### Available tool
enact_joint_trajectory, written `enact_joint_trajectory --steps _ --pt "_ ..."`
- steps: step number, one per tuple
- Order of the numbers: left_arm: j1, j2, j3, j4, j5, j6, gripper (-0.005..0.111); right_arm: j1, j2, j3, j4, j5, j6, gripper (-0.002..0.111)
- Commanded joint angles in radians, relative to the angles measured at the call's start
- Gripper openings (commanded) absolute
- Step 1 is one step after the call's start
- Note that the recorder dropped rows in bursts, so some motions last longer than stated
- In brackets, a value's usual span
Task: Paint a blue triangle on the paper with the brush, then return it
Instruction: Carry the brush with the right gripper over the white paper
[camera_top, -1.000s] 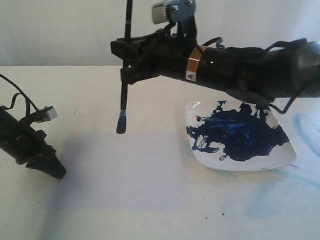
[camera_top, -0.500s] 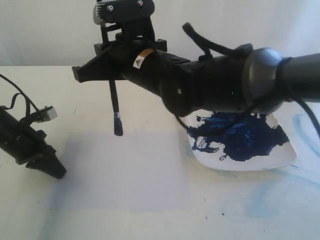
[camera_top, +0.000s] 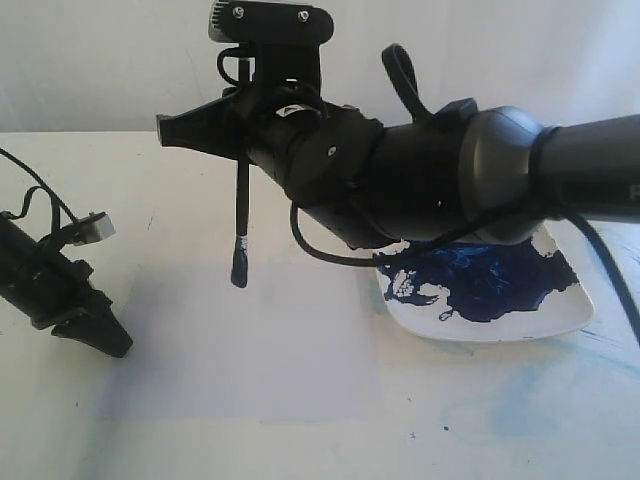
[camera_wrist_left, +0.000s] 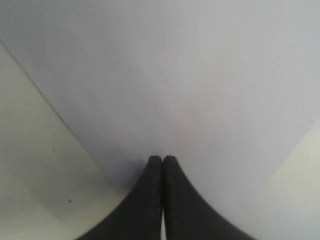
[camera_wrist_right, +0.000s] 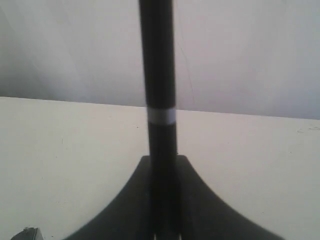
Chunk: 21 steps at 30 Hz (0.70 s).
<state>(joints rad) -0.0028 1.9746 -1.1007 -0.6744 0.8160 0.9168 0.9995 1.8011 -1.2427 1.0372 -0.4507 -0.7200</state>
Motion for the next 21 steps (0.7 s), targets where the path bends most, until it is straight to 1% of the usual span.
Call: enact_joint_trajectory --steps 1,5,8,21 --pt "0.000 0.007 0.005 0.018 0.021 -0.005 0.000 0.001 0.013 -0.004 -0.031 -0.077 0.074 0.000" --pt "0.000 0.007 0.005 0.018 0.021 -0.005 0.000 0.001 0.048 -0.004 -0.192 -0.104 0.201 0.000" --pt "0.000 0.007 0.005 0.018 0.021 -0.005 0.000 0.001 0.070 -0.004 -0.304 -0.108 0.253 0.000" --pt "0.000 0.007 0.005 0.018 0.021 -0.005 0.000 0.001 0.099 -0.004 -0.316 -0.115 0.253 0.000"
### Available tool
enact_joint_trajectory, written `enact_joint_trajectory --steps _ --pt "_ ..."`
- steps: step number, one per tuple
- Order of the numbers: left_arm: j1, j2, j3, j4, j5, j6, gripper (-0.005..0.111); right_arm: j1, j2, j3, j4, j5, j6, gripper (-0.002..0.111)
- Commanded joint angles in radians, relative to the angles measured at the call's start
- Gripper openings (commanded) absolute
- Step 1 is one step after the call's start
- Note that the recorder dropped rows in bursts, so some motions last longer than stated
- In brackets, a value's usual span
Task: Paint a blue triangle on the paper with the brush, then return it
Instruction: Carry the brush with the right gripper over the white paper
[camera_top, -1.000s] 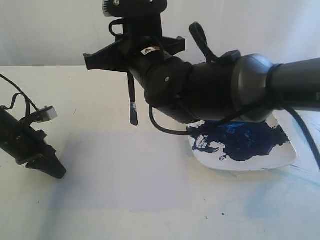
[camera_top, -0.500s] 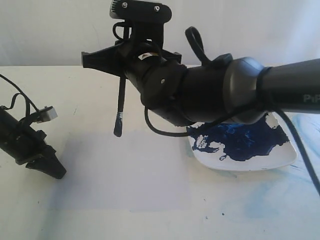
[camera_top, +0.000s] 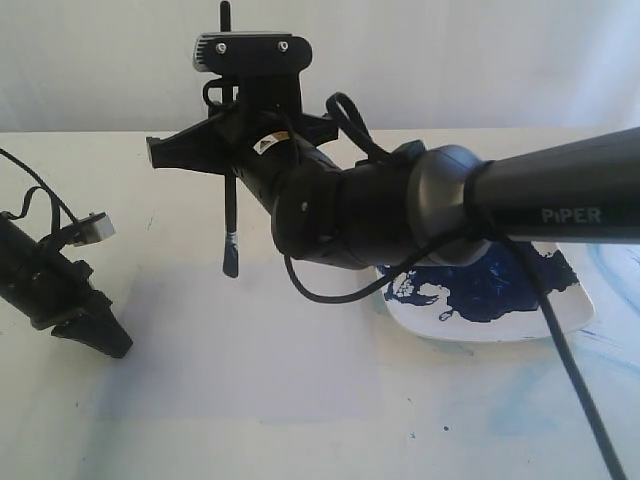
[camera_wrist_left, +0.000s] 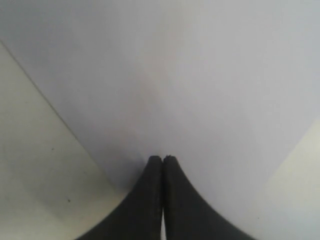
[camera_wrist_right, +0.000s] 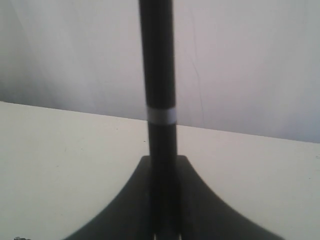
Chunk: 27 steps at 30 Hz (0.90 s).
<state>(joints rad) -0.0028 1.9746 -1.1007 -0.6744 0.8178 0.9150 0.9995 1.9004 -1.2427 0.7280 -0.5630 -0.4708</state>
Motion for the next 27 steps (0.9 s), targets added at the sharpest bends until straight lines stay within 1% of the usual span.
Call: enact_joint_trajectory --steps 1,6,27 --pt "0.000 0.007 0.005 0.018 0.020 -0.003 0.000 0.001 -0.001 -0.004 -0.006 -0.002 0.004 0.000" --pt "0.000 0.007 0.005 0.018 0.020 -0.003 0.000 0.001 0.007 -0.004 -0.004 0.030 0.000 0.000" --pt "0.000 0.007 0.005 0.018 0.022 -0.003 0.000 0.001 0.012 -0.001 0.041 0.055 -0.025 0.000"
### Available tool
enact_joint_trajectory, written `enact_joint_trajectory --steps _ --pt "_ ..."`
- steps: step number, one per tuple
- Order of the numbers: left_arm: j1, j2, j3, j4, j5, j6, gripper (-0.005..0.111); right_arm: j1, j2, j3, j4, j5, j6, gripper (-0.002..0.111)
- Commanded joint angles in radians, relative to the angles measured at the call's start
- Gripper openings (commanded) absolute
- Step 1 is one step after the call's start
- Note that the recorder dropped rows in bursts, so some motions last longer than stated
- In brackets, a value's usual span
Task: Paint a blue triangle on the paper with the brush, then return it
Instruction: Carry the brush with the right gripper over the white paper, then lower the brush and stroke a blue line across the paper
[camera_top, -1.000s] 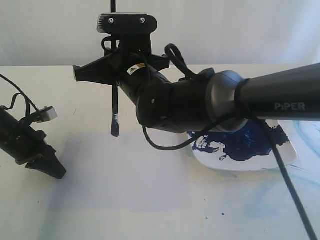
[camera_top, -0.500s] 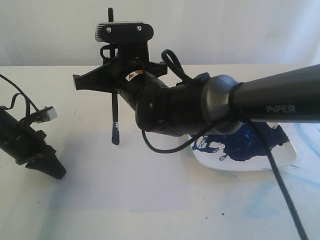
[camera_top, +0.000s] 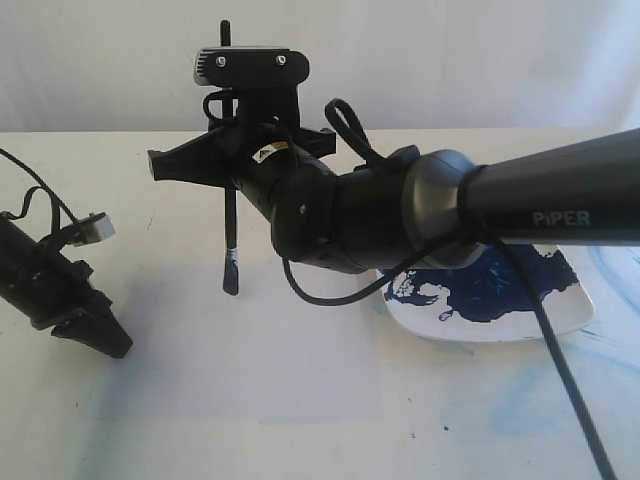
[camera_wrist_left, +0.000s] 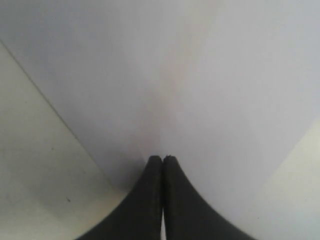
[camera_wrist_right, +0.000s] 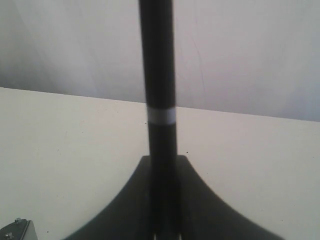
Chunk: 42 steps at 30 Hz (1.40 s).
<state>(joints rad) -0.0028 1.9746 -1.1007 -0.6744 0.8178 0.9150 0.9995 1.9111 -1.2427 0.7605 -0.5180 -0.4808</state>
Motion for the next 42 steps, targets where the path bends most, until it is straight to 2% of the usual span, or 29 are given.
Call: enact_joint_trajectory --steps 1,9,28,42 --pt "0.000 0.007 0.005 0.018 0.022 -0.003 0.000 0.001 0.001 -0.001 0.009 0.015 -0.015 0.000" --pt "0.000 0.007 0.005 0.018 0.022 -0.003 0.000 0.001 0.001 -0.001 0.025 0.043 -0.068 0.000" --pt "0.000 0.007 0.005 0.018 0.022 -0.003 0.000 0.001 -0.018 -0.001 0.388 0.019 -0.375 0.000" --pt "0.000 0.007 0.005 0.014 0.021 -0.003 0.000 0.001 -0.044 -0.001 0.666 -0.126 -0.604 0.000"
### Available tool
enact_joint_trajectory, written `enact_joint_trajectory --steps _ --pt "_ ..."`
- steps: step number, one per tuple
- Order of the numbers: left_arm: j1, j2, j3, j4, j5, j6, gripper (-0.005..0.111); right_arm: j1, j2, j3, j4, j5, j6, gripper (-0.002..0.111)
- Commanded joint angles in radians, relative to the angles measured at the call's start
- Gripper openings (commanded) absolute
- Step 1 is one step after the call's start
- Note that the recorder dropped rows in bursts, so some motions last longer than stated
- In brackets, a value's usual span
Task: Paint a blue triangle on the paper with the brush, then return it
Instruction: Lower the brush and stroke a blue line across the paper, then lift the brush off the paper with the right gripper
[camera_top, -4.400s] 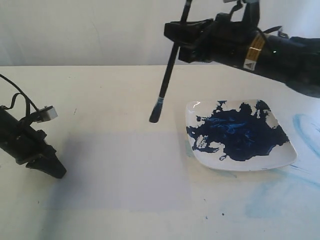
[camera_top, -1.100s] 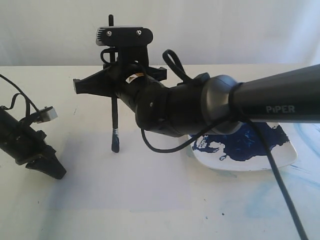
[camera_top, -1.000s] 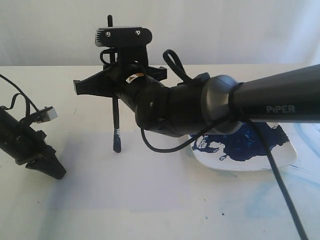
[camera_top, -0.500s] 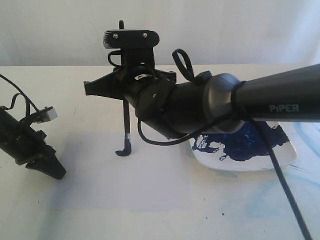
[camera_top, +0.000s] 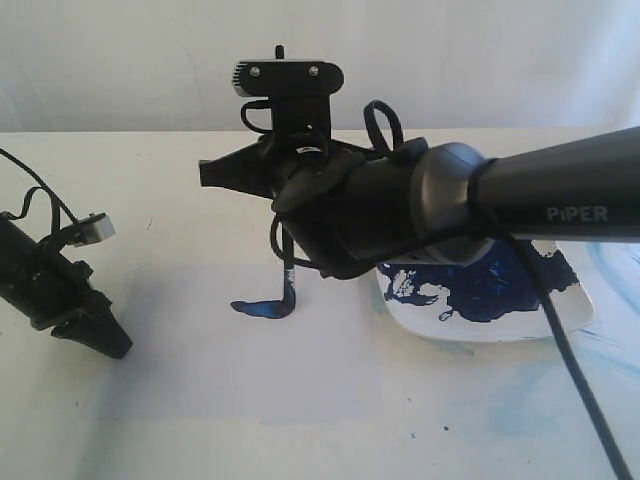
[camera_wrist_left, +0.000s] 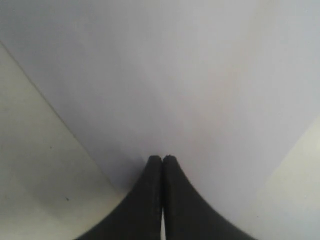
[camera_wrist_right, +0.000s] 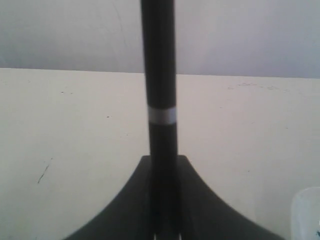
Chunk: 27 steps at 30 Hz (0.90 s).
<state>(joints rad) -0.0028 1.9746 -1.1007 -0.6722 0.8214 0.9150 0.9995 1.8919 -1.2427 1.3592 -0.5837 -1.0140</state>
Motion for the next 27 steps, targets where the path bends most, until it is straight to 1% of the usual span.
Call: enact_joint_trajectory --steps 1,3,7,10,15,17,20,22,23,24,25,26,27 --pt "0.000 0.007 0.005 0.012 0.018 -0.003 0.000 0.001 -0.025 -0.001 0.081 -0.066 -0.087 0.000" --pt "0.000 0.007 0.005 0.007 0.017 -0.003 0.000 0.001 -0.025 -0.001 0.110 -0.077 -0.125 0.000" --pt "0.000 0.007 0.005 0.007 0.017 -0.001 0.000 0.001 -0.029 -0.001 0.214 -0.178 -0.203 0.000" --pt "0.000 0.007 0.005 0.007 0.017 -0.001 0.000 0.001 -0.036 -0.001 0.223 -0.187 -0.216 0.000" --pt "0.000 0.007 0.005 0.007 0.017 -0.001 0.000 0.001 -0.070 -0.001 0.213 -0.116 -0.216 0.000" --pt "0.000 0.007 0.005 0.007 0.017 -0.001 0.000 0.001 -0.092 -0.001 0.177 -0.039 -0.213 0.000" --pt "0.000 0.007 0.005 0.007 0.017 -0.001 0.000 0.001 -0.114 -0.001 0.077 0.072 -0.195 0.000" --pt "0.000 0.007 0.005 0.007 0.017 -0.001 0.000 0.001 -0.118 -0.003 -0.020 0.153 -0.125 0.000" --pt "0.000 0.007 0.005 0.007 0.017 -0.001 0.000 0.001 -0.118 -0.003 -0.065 0.178 -0.075 0.000" --pt "0.000 0.007 0.005 0.007 0.017 -0.001 0.000 0.001 -0.115 -0.003 -0.190 0.227 0.036 0.000" --pt "0.000 0.007 0.005 0.007 0.017 -0.001 0.000 0.001 -0.101 -0.003 -0.310 0.238 0.141 0.000" --pt "0.000 0.007 0.005 0.005 0.017 -0.001 0.000 0.001 -0.090 -0.003 -0.369 0.237 0.193 0.000" --pt "0.000 0.007 0.005 0.000 0.017 0.000 0.000 0.001 -0.071 -0.003 -0.467 0.224 0.282 0.000"
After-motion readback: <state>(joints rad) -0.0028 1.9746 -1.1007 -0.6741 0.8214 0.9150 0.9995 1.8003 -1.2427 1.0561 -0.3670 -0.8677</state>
